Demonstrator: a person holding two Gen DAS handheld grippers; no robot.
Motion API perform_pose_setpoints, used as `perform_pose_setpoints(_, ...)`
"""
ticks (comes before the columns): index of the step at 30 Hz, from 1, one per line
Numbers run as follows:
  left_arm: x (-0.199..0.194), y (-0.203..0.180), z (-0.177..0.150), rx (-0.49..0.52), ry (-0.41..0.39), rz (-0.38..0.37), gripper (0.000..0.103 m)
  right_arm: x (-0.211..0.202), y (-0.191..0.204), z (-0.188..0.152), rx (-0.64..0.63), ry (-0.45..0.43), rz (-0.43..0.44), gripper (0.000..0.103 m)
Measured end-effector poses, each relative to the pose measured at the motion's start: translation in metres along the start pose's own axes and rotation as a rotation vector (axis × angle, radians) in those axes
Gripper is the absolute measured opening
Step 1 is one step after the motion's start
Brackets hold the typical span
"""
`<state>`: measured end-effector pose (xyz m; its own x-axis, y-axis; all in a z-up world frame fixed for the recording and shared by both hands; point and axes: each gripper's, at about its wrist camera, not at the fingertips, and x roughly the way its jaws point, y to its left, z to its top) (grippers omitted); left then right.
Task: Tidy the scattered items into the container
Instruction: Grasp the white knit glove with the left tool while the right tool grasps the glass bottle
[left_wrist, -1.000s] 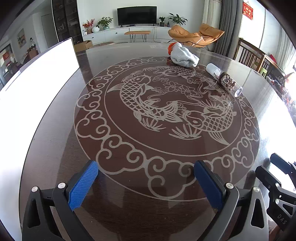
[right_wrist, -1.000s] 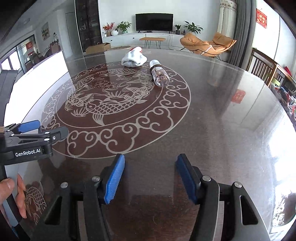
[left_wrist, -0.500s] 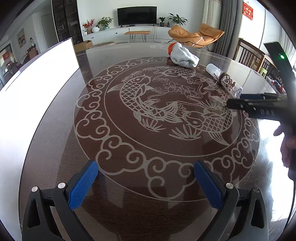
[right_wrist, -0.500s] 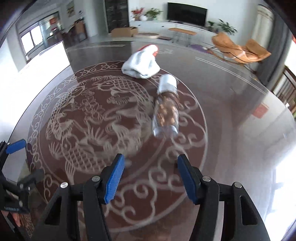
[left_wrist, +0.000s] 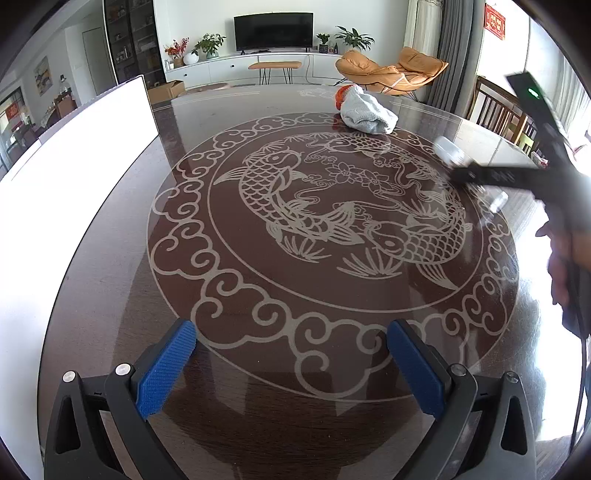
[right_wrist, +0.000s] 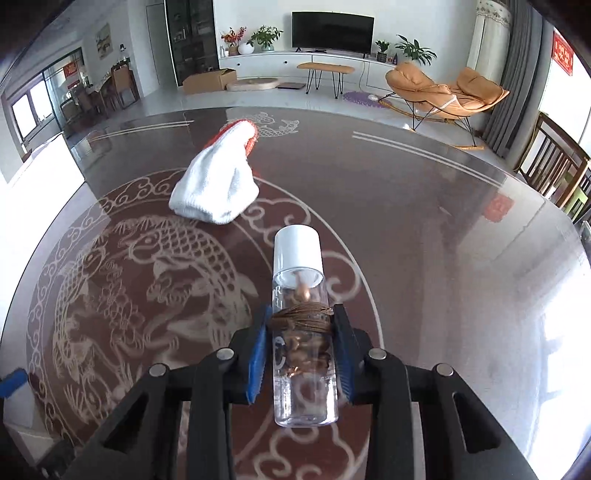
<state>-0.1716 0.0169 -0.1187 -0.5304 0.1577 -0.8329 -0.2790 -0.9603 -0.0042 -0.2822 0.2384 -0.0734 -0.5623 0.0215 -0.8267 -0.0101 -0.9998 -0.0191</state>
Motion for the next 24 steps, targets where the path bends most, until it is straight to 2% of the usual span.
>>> perform_pose_setpoints(5, 0.005, -0.002, 0.01, 0.019, 0.028, -0.017, 0.103, -0.044, -0.015, -0.061, 0.014, -0.019, -0.025, 0.033)
perform_pose_setpoints(9, 0.03, -0.017, 0.056, 0.076, 0.071, -0.093, 0.103, -0.063, -0.022, -0.092, 0.056, -0.074, -0.031, 0.033)
perform_pose_setpoints(11, 0.04, -0.027, 0.089, 0.102, 0.051, -0.126, 0.103, -0.065, -0.02, -0.093, 0.058, -0.078, -0.042, 0.033)
perform_pose_setpoints(14, 0.053, -0.045, 0.148, 0.115, 0.006, -0.13, 0.103, -0.066, -0.026, -0.093, 0.076, -0.081, -0.022, 0.034)
perform_pose_setpoints(18, 0.086, -0.06, 0.215, 0.06, 0.015, -0.108, 0.103, -0.063, -0.046, -0.088, 0.105, -0.087, 0.016, 0.034)
perform_pose_setpoints(21, 0.11, -0.065, 0.246, -0.004, 0.027, -0.11, 0.103, -0.063, -0.048, -0.088, 0.109, -0.088, 0.022, 0.034)
perform_pose_setpoints(24, 0.135, -0.073, 0.264, -0.03, 0.072, -0.087, 0.103, -0.064, -0.049, -0.088, 0.11, -0.088, 0.023, 0.034)
